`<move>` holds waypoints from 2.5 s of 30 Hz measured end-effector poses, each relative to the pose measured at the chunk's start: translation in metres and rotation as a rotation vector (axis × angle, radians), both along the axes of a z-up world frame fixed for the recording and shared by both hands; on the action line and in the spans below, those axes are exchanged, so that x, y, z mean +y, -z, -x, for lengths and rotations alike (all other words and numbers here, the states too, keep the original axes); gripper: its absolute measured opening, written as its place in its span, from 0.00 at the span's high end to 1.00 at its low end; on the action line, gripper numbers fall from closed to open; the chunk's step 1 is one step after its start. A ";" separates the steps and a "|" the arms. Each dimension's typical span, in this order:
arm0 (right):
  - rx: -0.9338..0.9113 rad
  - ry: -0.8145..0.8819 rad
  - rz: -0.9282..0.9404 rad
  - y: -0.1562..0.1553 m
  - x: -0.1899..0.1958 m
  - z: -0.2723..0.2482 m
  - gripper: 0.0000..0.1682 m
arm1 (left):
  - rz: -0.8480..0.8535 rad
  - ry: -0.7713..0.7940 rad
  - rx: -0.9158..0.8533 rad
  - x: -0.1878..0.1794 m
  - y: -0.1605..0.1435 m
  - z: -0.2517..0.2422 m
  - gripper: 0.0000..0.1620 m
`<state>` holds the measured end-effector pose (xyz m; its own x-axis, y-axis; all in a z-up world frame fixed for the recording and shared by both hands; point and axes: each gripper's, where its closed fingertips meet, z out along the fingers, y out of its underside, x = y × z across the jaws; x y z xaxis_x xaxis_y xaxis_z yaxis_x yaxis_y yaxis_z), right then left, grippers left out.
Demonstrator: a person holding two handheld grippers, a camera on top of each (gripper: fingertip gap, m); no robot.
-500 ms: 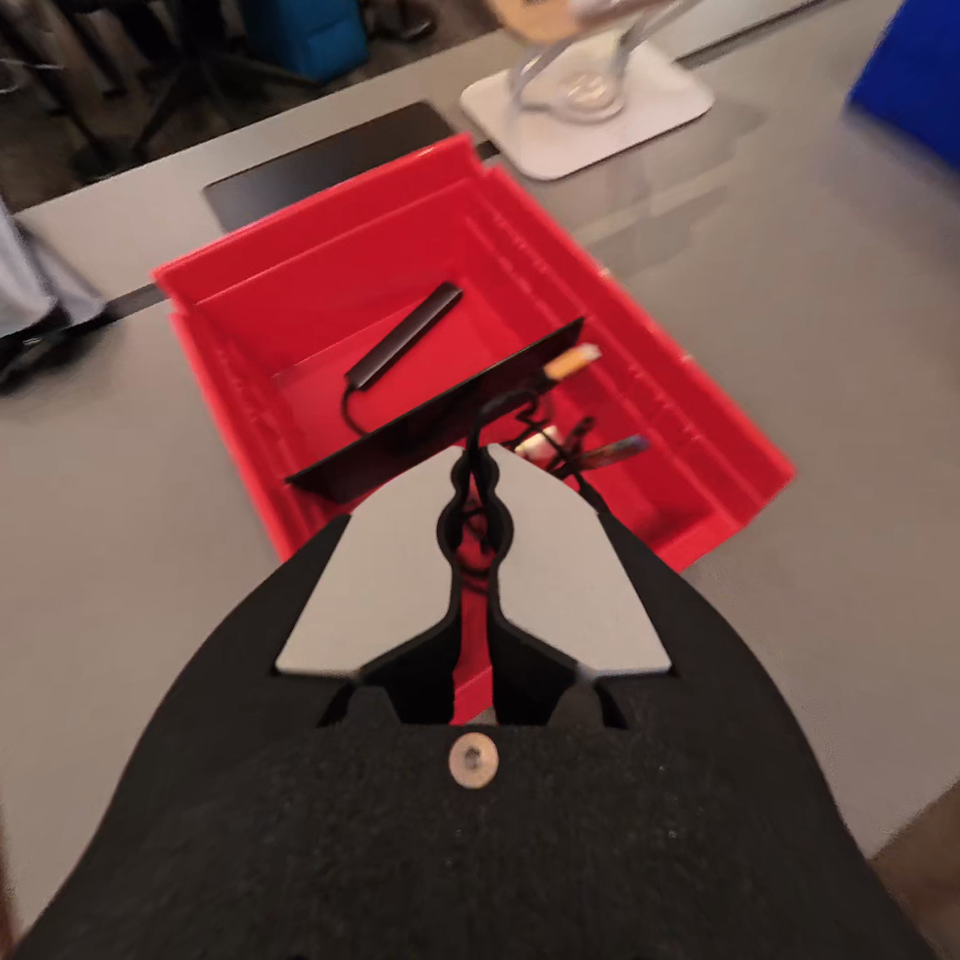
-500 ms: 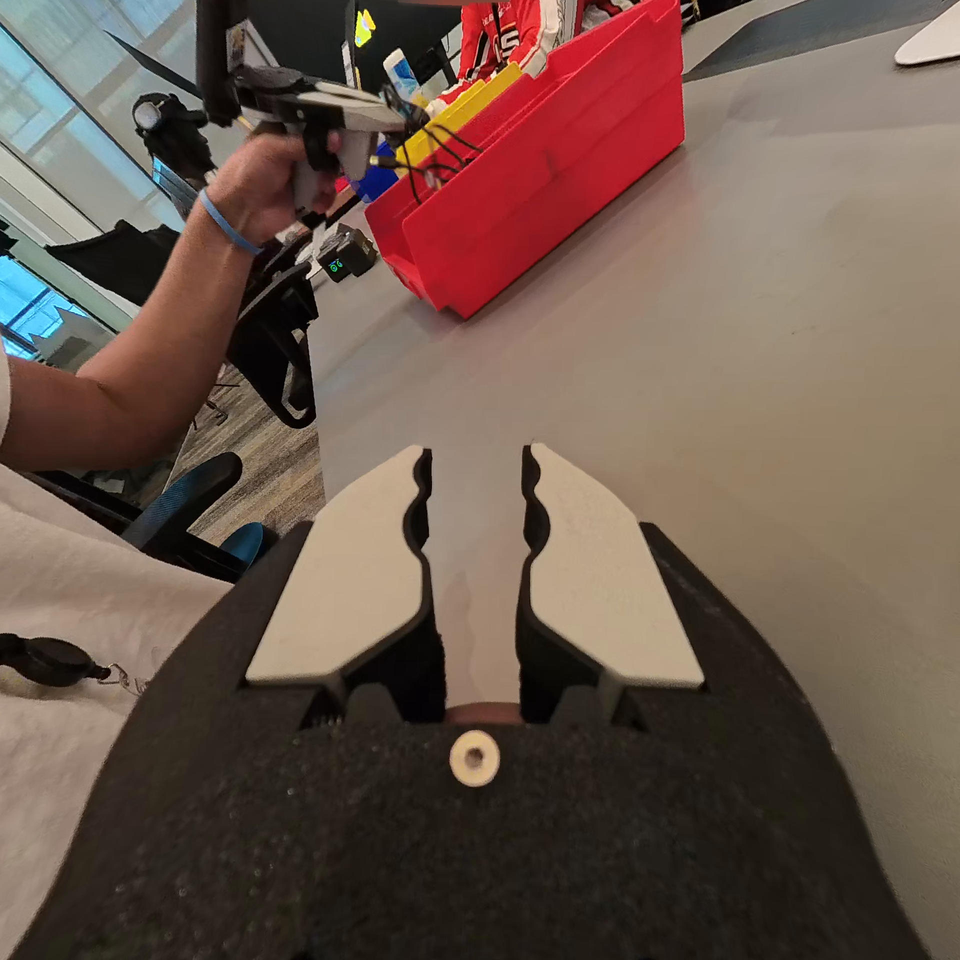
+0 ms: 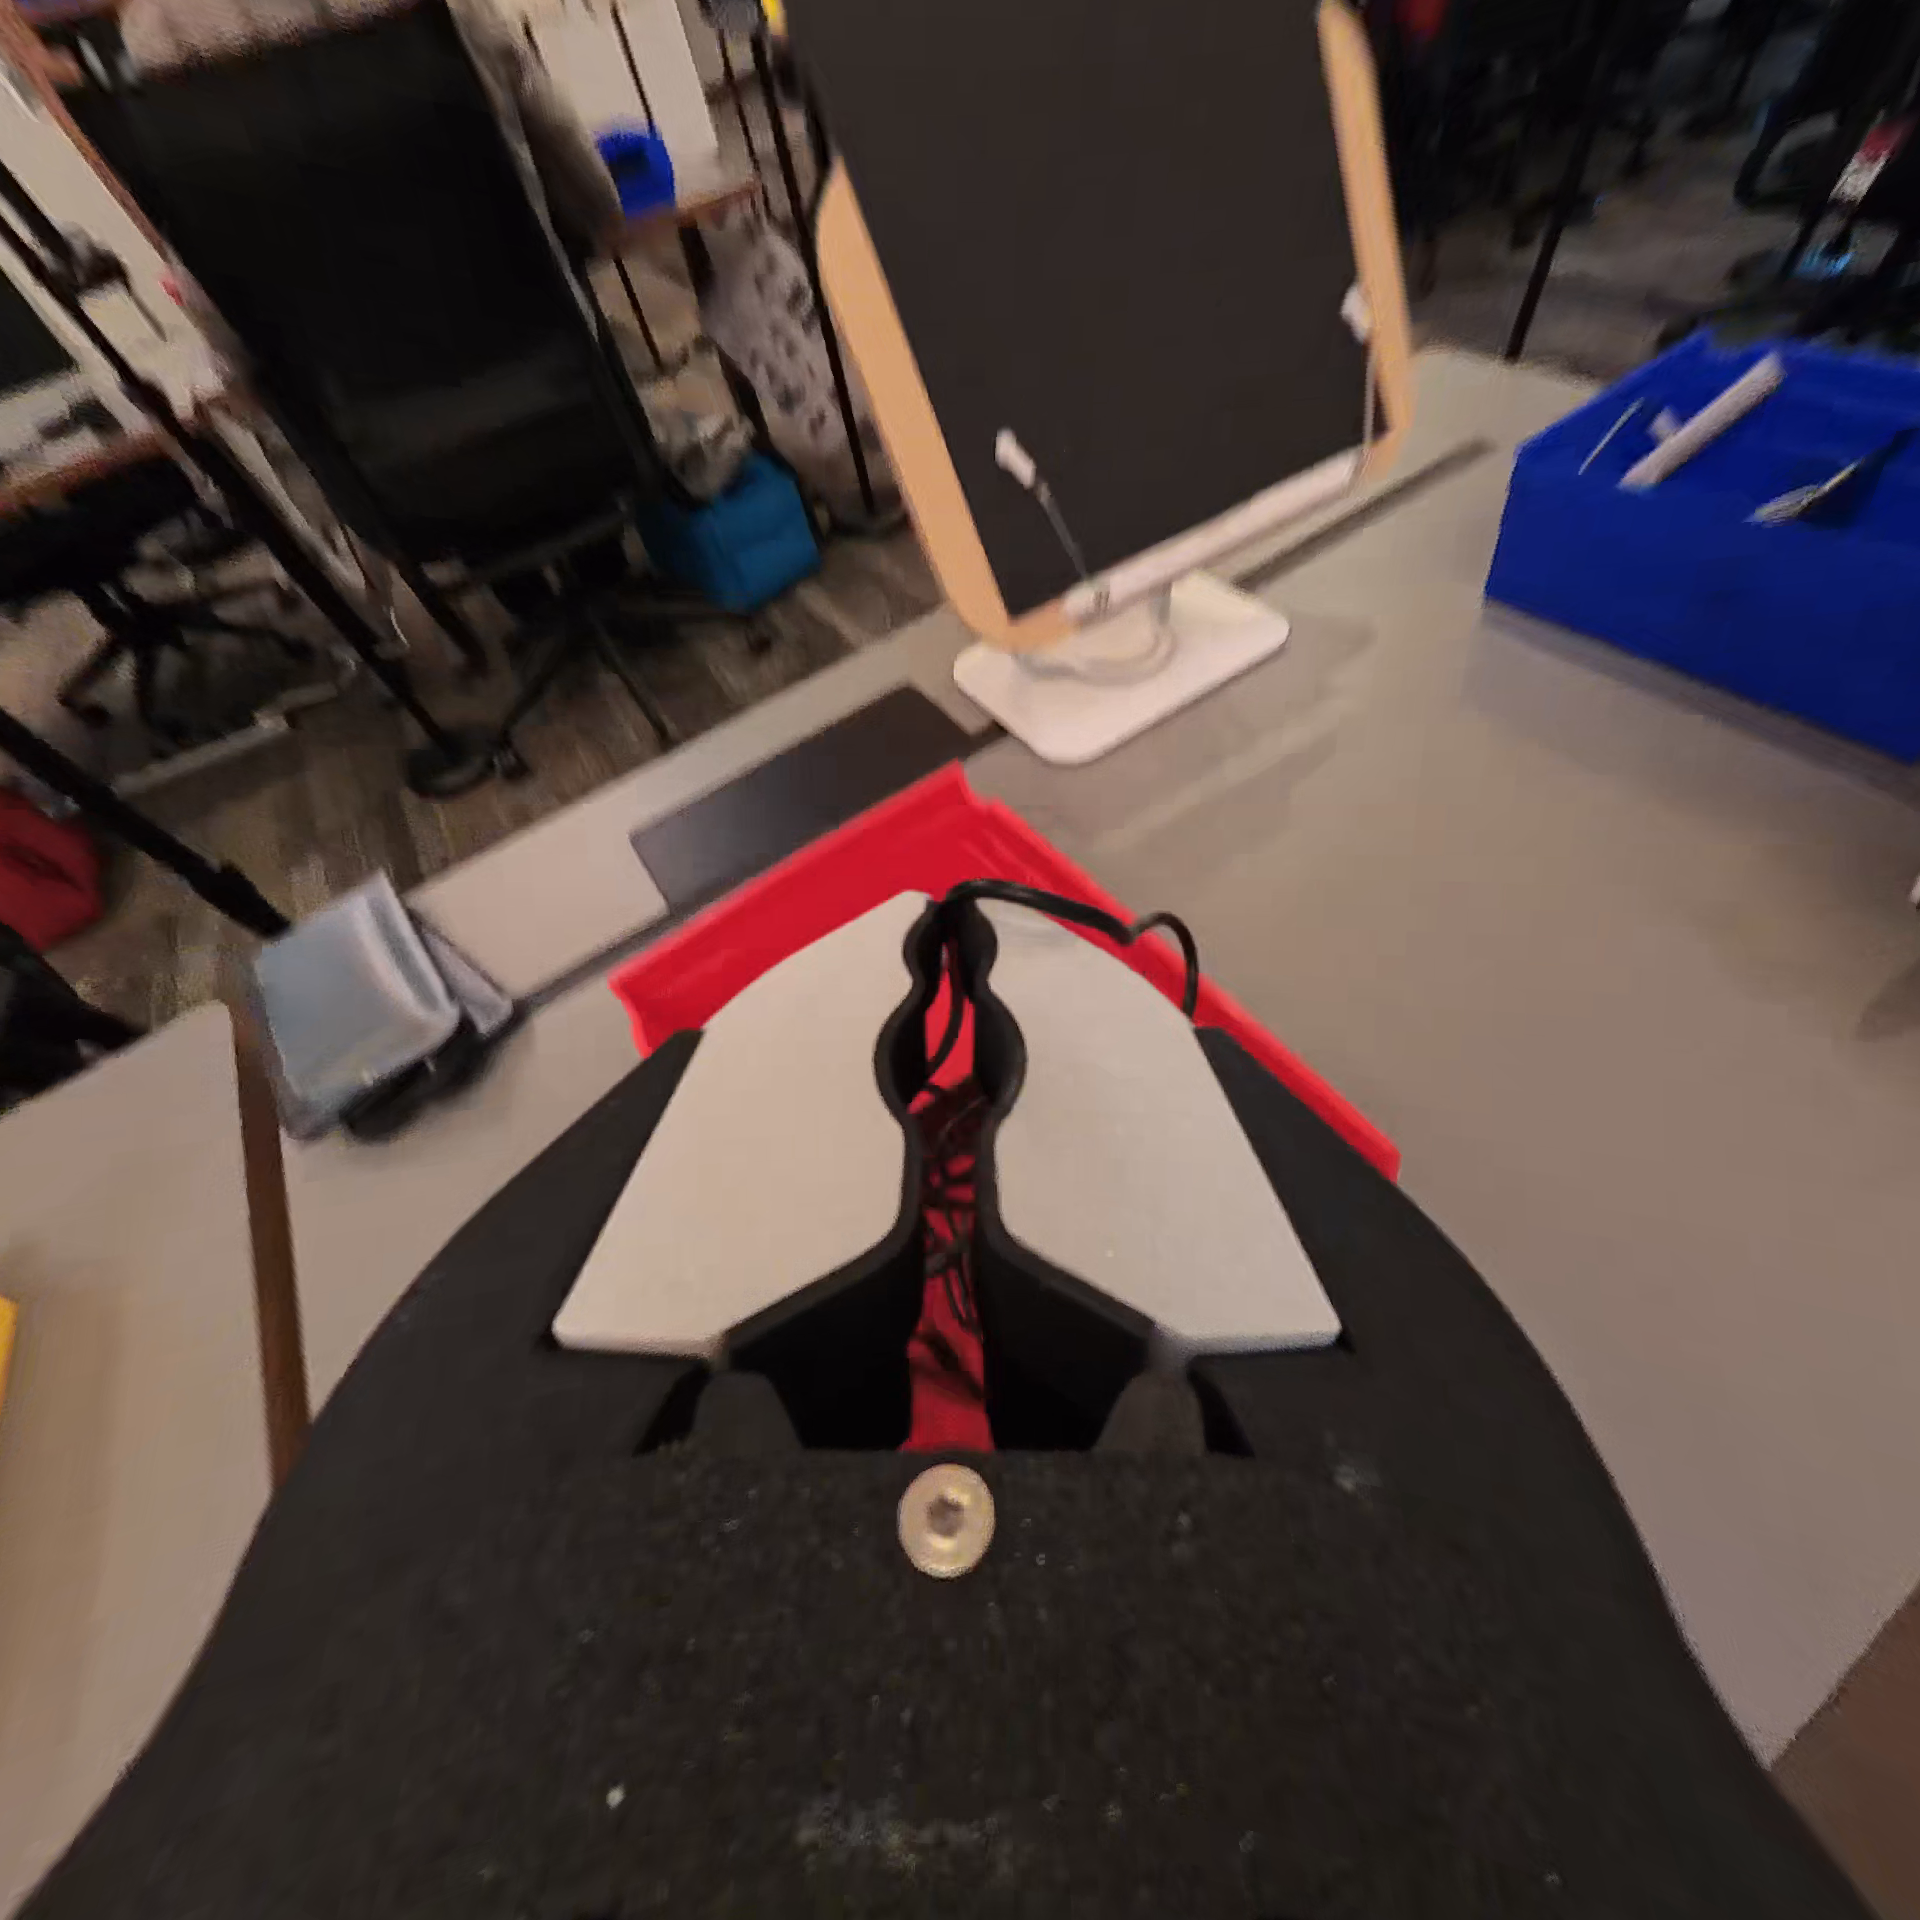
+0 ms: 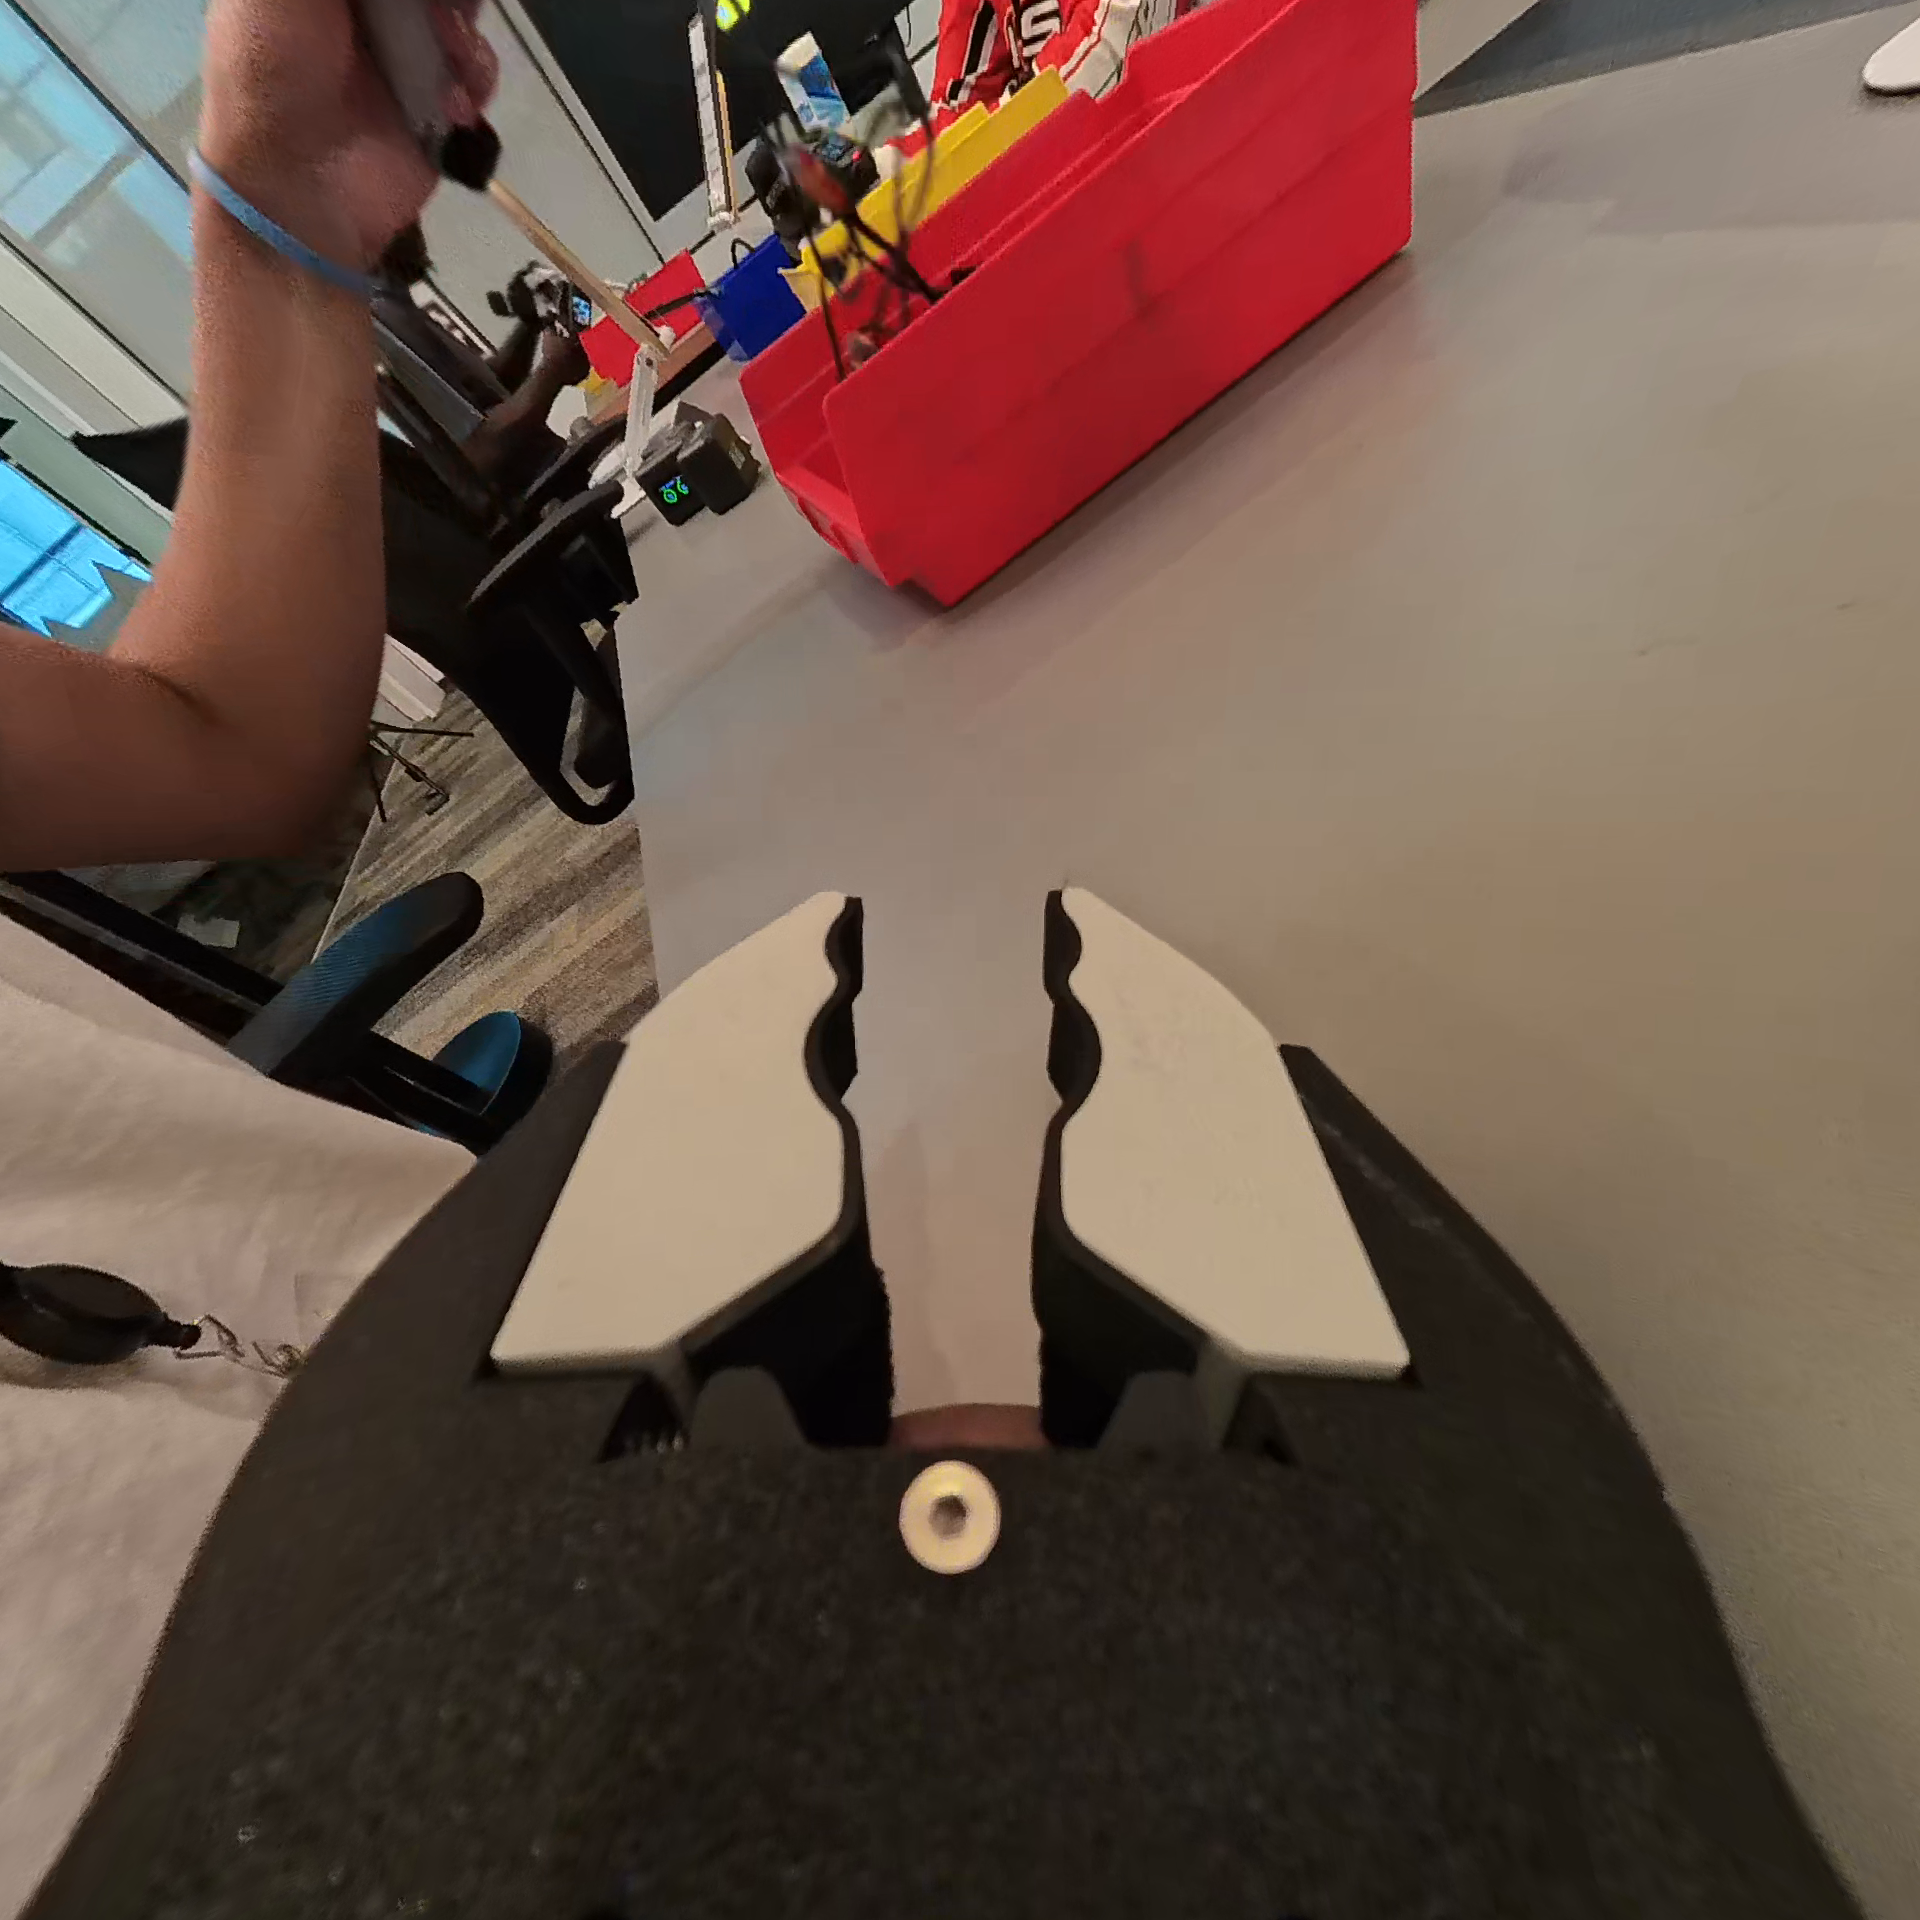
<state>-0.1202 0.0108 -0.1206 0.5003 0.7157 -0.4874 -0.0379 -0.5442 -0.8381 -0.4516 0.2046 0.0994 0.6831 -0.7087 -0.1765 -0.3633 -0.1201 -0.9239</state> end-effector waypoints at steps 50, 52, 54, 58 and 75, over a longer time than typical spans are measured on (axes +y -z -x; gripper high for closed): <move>0.017 0.048 -0.067 -0.017 -0.004 -0.013 0.82 | 0.386 0.687 -0.064 -0.089 -0.003 -0.225 0.99; 0.019 0.104 -0.113 -0.025 0.001 -0.024 0.83 | 0.578 0.749 0.040 -0.107 0.061 -0.258 0.99; 0.027 0.156 -0.158 -0.032 0.004 -0.035 0.83 | 0.759 0.821 0.065 -0.124 0.112 -0.289 0.99; 0.017 0.274 -0.220 -0.041 0.011 -0.062 0.84 | 0.834 0.823 0.201 -0.134 0.194 -0.338 0.99; 0.109 0.377 -0.181 -0.043 0.021 -0.086 0.84 | 0.266 0.456 -0.207 -0.161 0.162 -0.259 0.86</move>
